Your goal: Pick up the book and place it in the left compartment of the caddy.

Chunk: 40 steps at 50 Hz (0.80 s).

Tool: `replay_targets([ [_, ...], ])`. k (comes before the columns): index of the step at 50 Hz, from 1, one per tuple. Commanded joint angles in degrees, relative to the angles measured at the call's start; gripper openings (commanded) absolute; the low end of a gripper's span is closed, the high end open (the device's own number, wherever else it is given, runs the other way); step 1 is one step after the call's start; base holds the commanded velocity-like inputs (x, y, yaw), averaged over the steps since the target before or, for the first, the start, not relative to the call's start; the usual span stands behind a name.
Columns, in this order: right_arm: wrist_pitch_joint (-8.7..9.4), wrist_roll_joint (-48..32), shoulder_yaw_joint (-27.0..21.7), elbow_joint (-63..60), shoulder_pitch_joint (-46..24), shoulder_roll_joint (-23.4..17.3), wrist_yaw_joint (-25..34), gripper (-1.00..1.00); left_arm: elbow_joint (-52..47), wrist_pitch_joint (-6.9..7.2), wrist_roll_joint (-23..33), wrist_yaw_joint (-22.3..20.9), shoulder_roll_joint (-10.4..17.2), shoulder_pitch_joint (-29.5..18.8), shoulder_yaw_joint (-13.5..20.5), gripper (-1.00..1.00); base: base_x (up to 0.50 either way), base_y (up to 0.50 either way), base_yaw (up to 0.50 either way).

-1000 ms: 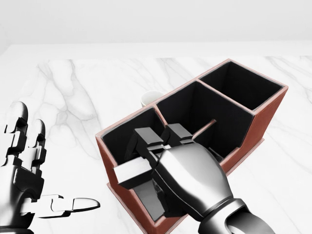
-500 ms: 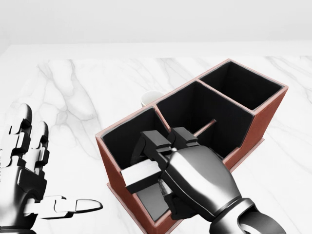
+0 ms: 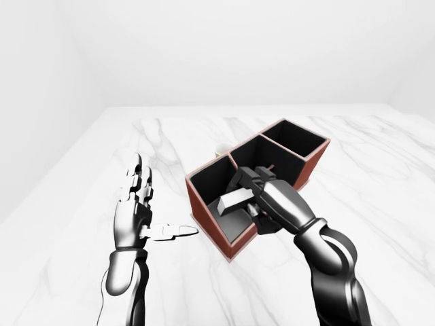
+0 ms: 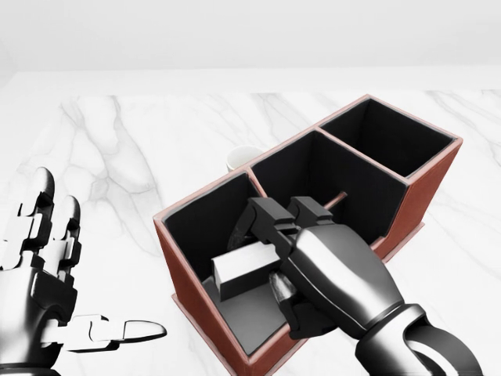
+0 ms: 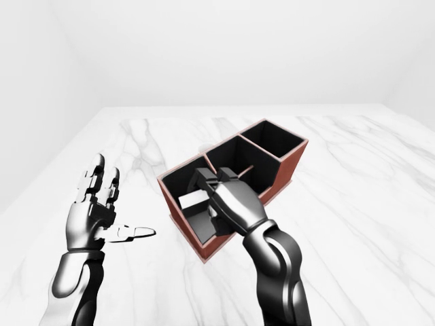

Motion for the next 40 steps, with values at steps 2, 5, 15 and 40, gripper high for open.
replay_targets([
  [2,0.0,7.7,-1.9,3.3,-1.1,-0.6,0.0,-1.0,0.2,0.0,-0.1,0.0,0.0,-0.1,0.2,1.0,0.0,0.0,0.0],
  [5,0.0,8.3,-1.8,3.7,-1.0,-0.8,0.0,-1.0,0.0,0.0,-0.1,0.0,0.0,0.0,0.1,1.0,0.0,0.0,0.0],
  [15,0.0,10.0,-3.3,3.5,-3.0,-1.8,0.0,-1.0,-0.2,0.0,-0.1,0.0,0.0,0.0,0.1,1.0,0.0,0.0,0.0],
  [40,0.0,14.8,-5.4,9.5,-2.4,-2.2,-0.4,-1.0,0.3,0.0,0.2,0.2,0.0,-0.1,-0.2,1.0,0.0,0.0,0.0],
])
